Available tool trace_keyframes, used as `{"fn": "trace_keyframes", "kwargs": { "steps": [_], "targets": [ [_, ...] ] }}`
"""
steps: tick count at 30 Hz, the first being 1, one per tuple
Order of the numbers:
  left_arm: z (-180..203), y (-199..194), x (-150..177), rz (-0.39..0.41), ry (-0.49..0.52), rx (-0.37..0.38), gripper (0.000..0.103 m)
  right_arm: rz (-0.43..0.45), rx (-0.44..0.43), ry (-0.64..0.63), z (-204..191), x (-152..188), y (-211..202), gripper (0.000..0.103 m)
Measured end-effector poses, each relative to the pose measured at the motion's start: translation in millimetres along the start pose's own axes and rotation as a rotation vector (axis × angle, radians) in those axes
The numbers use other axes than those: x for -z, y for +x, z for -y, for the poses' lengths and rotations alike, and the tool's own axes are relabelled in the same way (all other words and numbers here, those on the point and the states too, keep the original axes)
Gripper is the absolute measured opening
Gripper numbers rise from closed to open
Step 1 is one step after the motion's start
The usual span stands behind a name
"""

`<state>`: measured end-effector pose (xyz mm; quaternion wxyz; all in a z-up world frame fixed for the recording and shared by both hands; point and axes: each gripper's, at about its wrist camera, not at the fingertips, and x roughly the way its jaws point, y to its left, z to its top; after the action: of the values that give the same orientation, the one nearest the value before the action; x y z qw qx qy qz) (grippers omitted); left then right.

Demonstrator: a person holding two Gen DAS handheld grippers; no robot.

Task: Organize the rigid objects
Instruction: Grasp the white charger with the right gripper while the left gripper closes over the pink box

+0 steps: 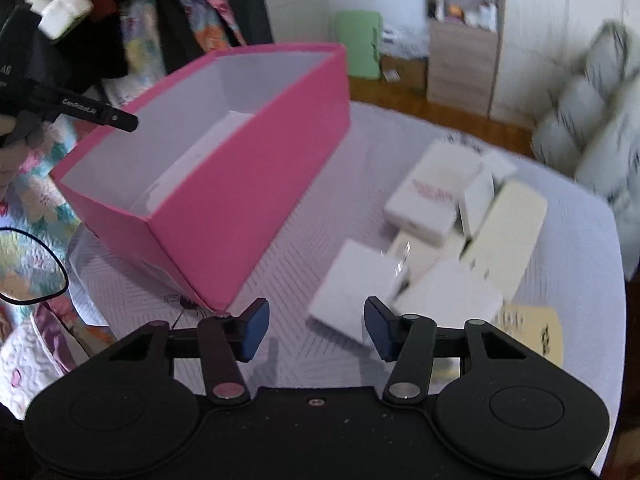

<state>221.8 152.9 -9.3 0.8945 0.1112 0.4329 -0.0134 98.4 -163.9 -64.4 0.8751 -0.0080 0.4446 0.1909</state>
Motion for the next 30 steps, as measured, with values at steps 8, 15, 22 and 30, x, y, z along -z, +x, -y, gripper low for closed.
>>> {"fn": "trace_keyframes", "kwargs": {
  "steps": [8,15,22,30],
  "targets": [
    [7.0,17.2,5.2,0.034,0.024,-0.011,0.026,-0.029,0.081,0.073,2.5,4.7,18.7,0.059],
    [-0.8,26.4,8.5,0.042,-0.051,0.04,0.015,-0.02,0.154,0.01,-14.7,-0.8,32.8,0.059],
    [0.9,29.4,9.8,0.075,-0.074,0.037,0.006,-0.004,0.191,-0.012,-22.3,-4.0,41.3,0.054],
    [0.7,27.8,9.8,0.104,-0.079,0.047,0.003,0.025,0.11,0.06,-8.6,-11.5,31.6,0.054]
  ]
}}
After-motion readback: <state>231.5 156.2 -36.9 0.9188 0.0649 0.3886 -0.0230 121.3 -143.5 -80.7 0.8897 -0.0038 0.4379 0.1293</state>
